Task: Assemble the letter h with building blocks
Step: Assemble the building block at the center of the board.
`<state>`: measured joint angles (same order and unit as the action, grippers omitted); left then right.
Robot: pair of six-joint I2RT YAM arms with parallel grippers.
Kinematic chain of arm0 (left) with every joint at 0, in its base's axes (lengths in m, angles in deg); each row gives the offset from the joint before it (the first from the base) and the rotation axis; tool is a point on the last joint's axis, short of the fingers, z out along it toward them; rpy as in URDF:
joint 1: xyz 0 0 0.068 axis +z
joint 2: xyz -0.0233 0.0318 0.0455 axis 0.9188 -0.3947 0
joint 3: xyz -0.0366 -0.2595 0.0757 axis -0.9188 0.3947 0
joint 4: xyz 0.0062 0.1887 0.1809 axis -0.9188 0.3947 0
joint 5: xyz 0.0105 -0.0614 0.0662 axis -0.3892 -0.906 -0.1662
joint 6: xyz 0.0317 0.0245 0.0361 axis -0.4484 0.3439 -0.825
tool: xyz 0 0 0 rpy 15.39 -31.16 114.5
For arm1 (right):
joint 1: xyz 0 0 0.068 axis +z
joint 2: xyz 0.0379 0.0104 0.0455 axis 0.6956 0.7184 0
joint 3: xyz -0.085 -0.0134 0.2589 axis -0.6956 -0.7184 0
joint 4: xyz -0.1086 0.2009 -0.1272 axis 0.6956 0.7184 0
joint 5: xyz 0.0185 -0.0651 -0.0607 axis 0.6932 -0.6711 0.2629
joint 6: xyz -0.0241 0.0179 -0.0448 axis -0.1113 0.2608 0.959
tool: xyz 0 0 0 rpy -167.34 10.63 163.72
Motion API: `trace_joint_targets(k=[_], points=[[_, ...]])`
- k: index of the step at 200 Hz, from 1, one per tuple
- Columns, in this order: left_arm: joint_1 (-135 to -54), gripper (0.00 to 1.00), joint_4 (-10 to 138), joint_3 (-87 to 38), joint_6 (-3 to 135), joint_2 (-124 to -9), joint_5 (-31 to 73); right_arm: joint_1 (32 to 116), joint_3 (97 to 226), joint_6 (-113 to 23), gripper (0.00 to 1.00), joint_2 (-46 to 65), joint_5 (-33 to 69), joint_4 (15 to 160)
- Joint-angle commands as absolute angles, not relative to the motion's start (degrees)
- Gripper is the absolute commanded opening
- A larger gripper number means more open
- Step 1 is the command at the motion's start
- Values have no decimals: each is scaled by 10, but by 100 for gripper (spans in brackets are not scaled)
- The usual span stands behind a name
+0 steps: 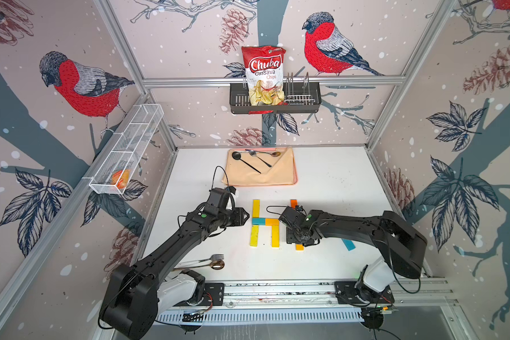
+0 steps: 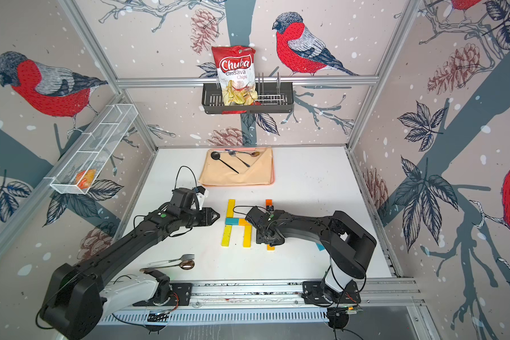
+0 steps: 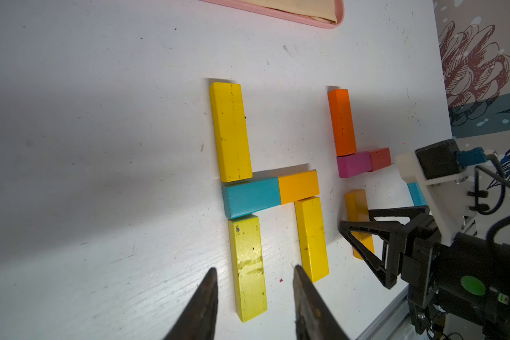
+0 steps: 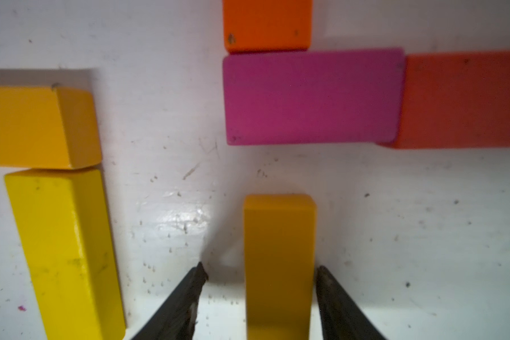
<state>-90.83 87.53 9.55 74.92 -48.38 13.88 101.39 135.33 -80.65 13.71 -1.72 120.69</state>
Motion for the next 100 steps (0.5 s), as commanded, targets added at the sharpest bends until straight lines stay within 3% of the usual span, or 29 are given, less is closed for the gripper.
trace_joint_targets(k=[1,39,100], points=[[-908,42,871,94,752,-482,140,1015,1351,-825,55,119,-16,1221],[-908,41,873,94,751,-482,140,1014,1351,-824,41,130,-14,1222],[-908,41,873,94,752,-478,142,1006,1372,-814,35,159,-33,1239]])
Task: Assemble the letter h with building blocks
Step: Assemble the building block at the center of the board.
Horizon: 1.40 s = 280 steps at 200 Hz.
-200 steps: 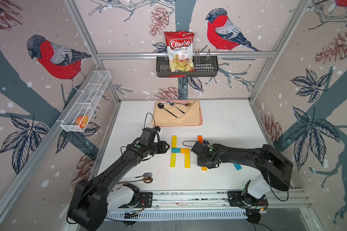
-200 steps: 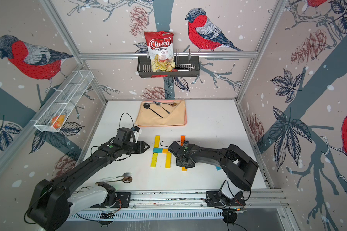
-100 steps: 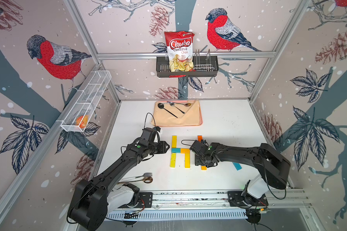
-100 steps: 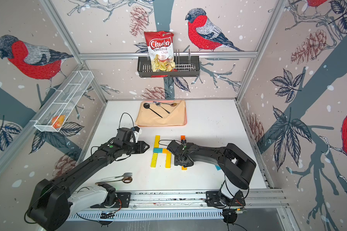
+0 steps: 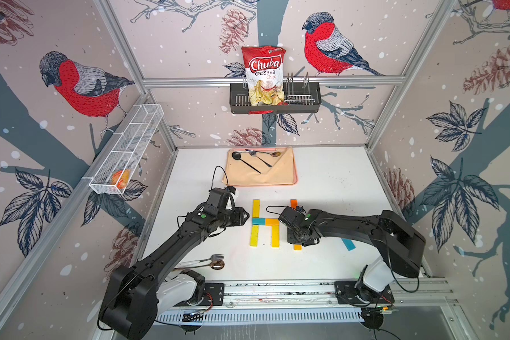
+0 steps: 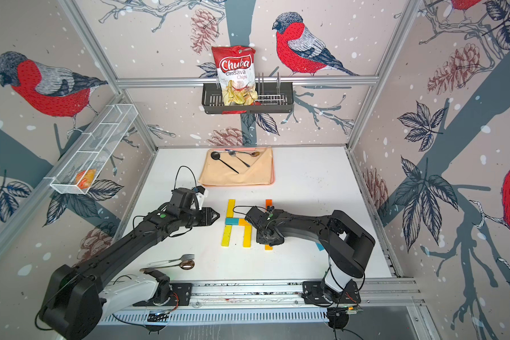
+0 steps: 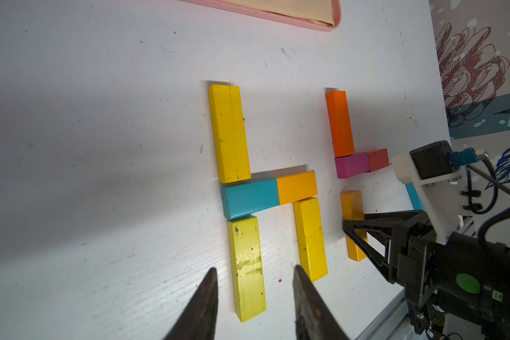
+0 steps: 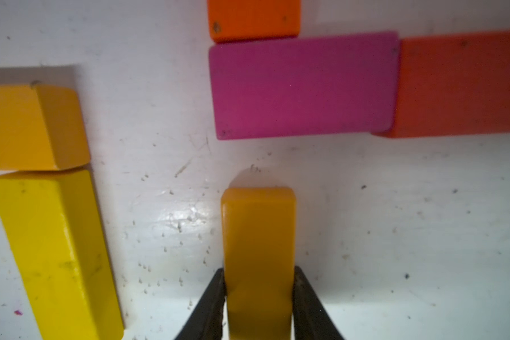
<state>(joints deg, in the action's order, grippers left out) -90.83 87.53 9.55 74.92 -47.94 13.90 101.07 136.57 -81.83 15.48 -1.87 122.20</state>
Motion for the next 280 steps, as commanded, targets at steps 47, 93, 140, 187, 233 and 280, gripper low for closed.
trace_joint_targets(k=[47,93,140,187,233,280], points=[[-908,41,874,94,753,-477,144,992,1375,-797,34,166,-36,1236],[-908,41,873,94,753,-479,144,989,1382,-783,33,174,-28,1226],[-908,41,873,94,751,-480,144,989,1384,-785,33,182,-25,1220],[-908,41,871,95,752,-480,138,988,1390,-787,38,186,-27,1224],[-908,41,871,94,752,-479,139,988,1394,-788,42,181,-30,1226],[-908,41,872,95,751,-481,139,987,1395,-792,41,183,-35,1231]])
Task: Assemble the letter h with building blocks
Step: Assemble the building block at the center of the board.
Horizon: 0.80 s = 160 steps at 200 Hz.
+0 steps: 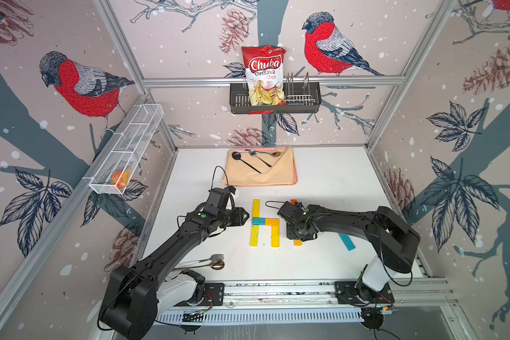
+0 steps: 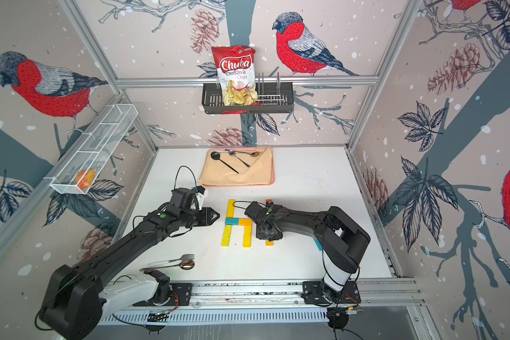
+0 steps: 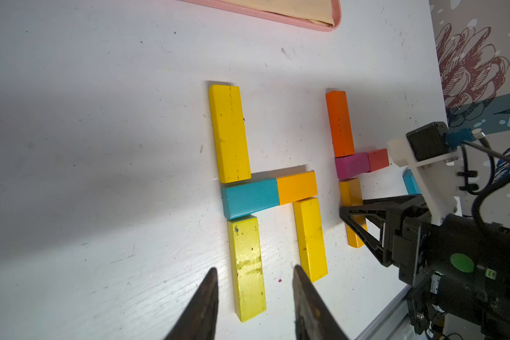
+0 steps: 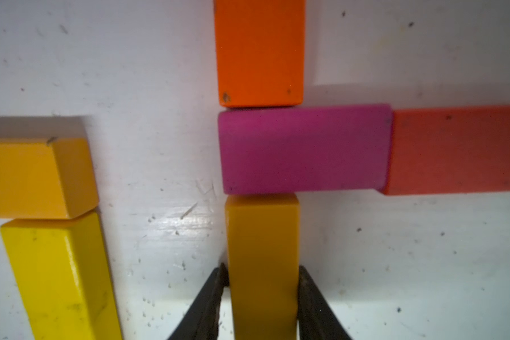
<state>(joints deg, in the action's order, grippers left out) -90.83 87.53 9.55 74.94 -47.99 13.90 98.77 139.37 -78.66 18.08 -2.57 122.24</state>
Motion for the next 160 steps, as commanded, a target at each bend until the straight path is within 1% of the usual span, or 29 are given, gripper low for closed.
trace_joint_targets(k=[1,8,16,42,57,83,95,111,137,160], points=[[-908,41,872,95,752,-481,139,987,1395,-792,41,183,-35,1231],[-909,41,871,95,751,-481,139,987,1395,-793,42,184,-36,1232],[-908,41,871,94,752,-480,139,987,1395,-794,44,184,-37,1233],[-908,41,871,94,752,-481,138,992,1399,-799,63,174,-50,1246],[-909,41,871,95,752,-482,137,993,1406,-806,67,160,-68,1266],[-909,41,872,95,752,-482,137,994,1408,-822,75,89,-111,1301],[-908,41,871,94,752,-481,137,984,1394,-826,83,46,-130,1316],[-909,41,870,95,752,-481,136,939,1352,-825,100,-10,-136,1326],[-909,41,869,94,752,-482,134,826,1266,-791,100,-95,-106,1299],[-908,41,869,95,752,-482,134,722,1210,-750,100,-143,-56,1250]])
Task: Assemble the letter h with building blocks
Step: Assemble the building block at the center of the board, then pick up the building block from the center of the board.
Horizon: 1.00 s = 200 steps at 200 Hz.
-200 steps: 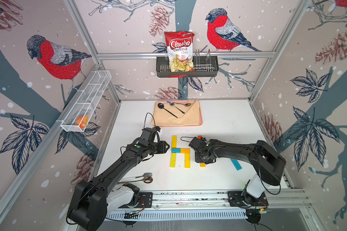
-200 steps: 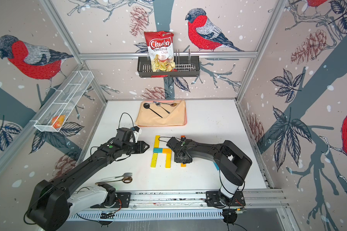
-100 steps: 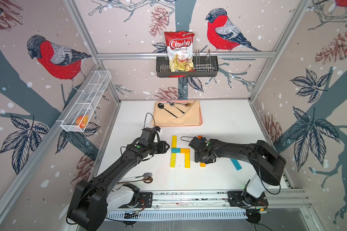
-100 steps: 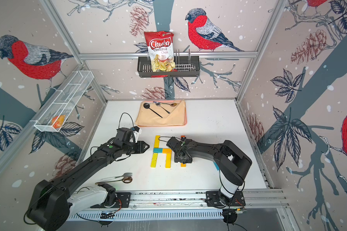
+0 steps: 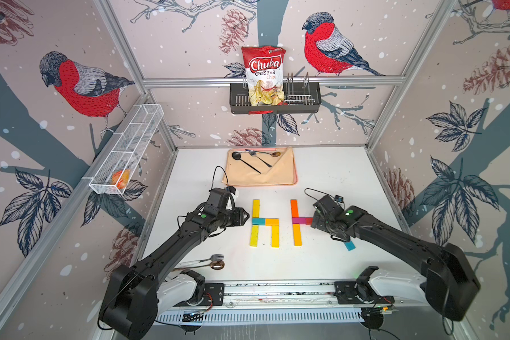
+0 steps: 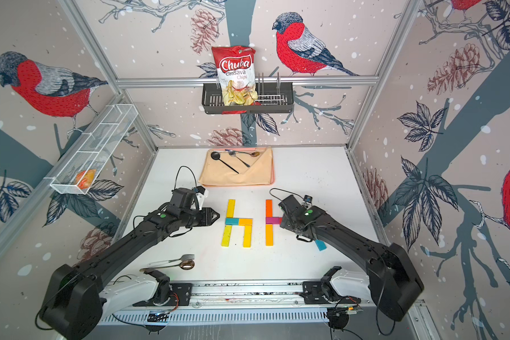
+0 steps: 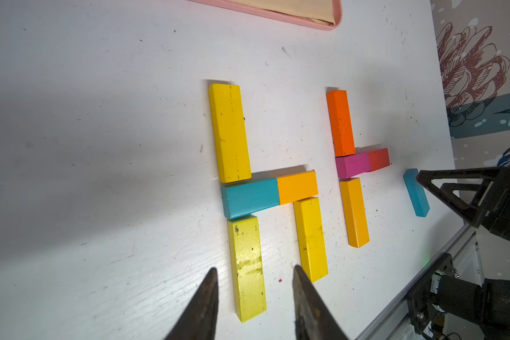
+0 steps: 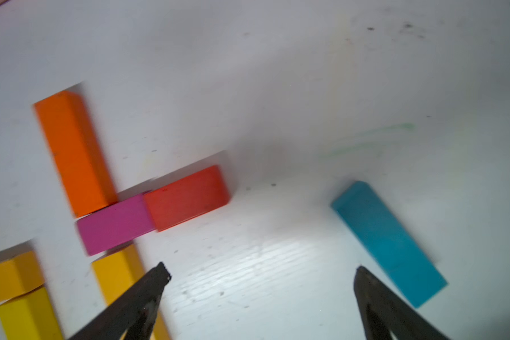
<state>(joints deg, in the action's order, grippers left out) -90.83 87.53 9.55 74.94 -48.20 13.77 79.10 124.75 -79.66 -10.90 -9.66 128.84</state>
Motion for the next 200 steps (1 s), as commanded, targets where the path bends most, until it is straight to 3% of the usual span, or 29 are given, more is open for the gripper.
trace_joint_targets(k=[1,97,176,200], points=[[-908,41,868,96,752,-482,134,719,1209,-749,100,-145,-55,1248],[-908,42,868,96,752,-475,135,592,1162,-719,97,-94,17,1189],[-908,41,868,95,751,-477,134,751,1148,-802,80,-128,5,1239],[-908,41,868,94,752,-478,134,756,1139,-815,75,-116,-17,1239]])
